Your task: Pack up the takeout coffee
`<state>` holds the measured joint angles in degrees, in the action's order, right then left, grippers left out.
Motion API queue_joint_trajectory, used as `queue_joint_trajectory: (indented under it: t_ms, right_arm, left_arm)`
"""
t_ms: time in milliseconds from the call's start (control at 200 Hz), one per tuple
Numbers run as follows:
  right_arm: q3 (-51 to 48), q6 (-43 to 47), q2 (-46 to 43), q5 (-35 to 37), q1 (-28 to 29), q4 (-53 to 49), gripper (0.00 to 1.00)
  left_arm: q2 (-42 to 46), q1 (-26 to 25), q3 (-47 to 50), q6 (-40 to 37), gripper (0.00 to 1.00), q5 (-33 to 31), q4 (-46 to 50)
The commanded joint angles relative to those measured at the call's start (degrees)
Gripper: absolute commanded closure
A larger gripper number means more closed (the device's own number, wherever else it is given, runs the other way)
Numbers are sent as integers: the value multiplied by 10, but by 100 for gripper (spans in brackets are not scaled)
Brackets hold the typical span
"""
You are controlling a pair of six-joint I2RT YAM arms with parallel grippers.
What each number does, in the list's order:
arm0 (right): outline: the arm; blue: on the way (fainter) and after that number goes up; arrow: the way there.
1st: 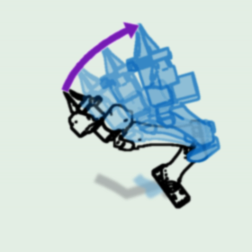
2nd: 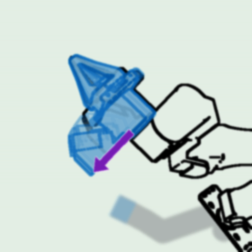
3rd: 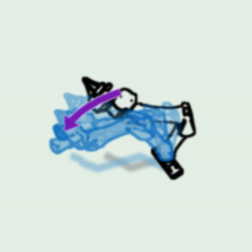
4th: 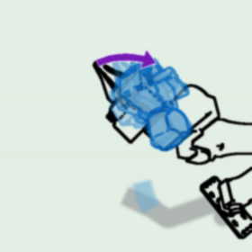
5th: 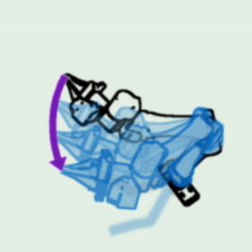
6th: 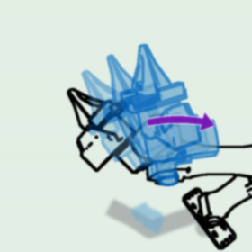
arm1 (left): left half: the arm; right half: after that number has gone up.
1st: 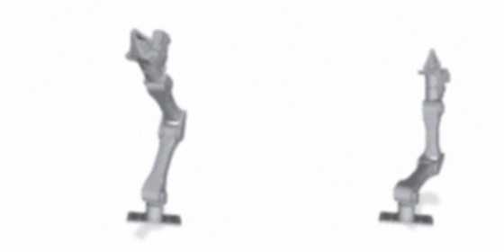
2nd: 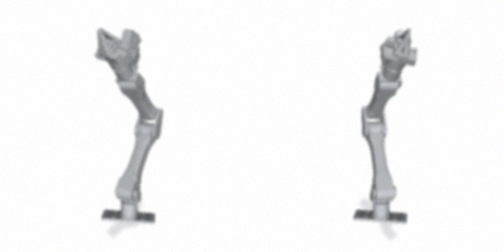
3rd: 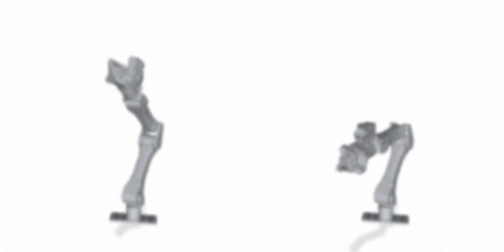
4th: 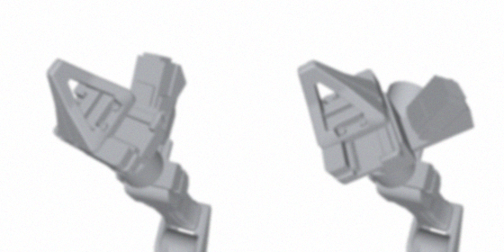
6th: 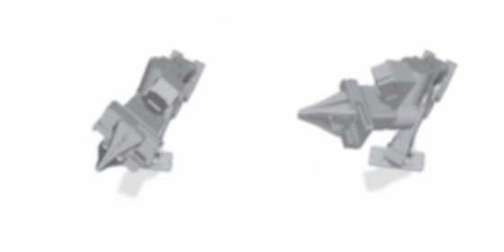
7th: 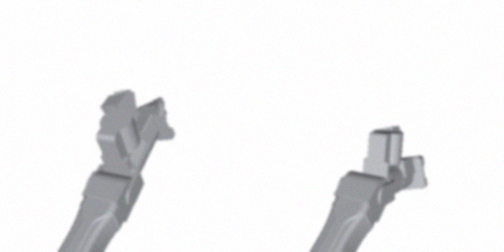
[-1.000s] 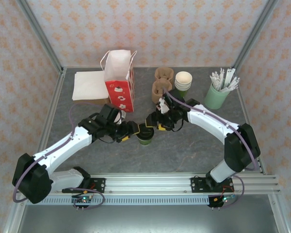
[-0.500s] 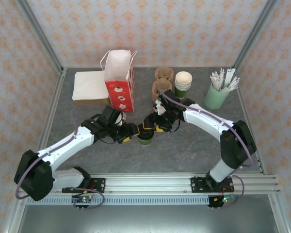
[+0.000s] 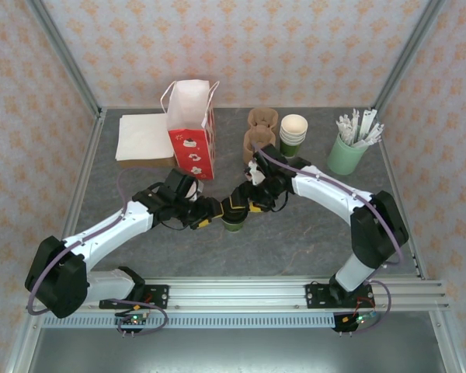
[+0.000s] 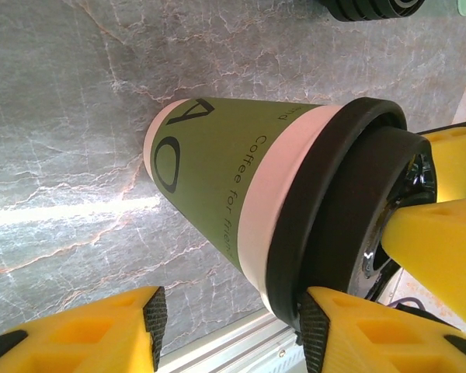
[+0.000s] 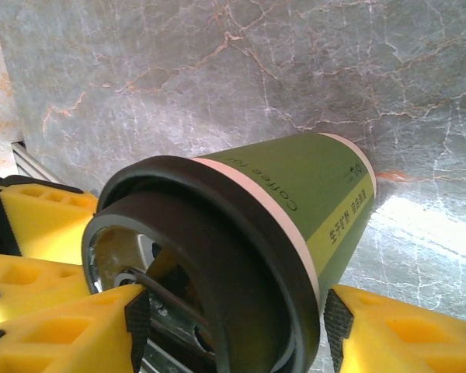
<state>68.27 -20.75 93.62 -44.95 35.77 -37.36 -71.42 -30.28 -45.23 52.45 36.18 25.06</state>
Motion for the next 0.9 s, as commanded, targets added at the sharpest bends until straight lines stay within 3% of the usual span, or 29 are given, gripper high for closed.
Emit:
queue_joint_trajectory:
  t_ms: [0, 896]
  right_arm:
    - [15, 10, 9, 11, 4, -19, 38]
    - [16, 13, 34, 26, 7, -45, 42]
  left_arm:
    - [-2, 3, 5, -12, 50, -5, 9]
    - [-31, 3, 16, -35, 63, -45, 32]
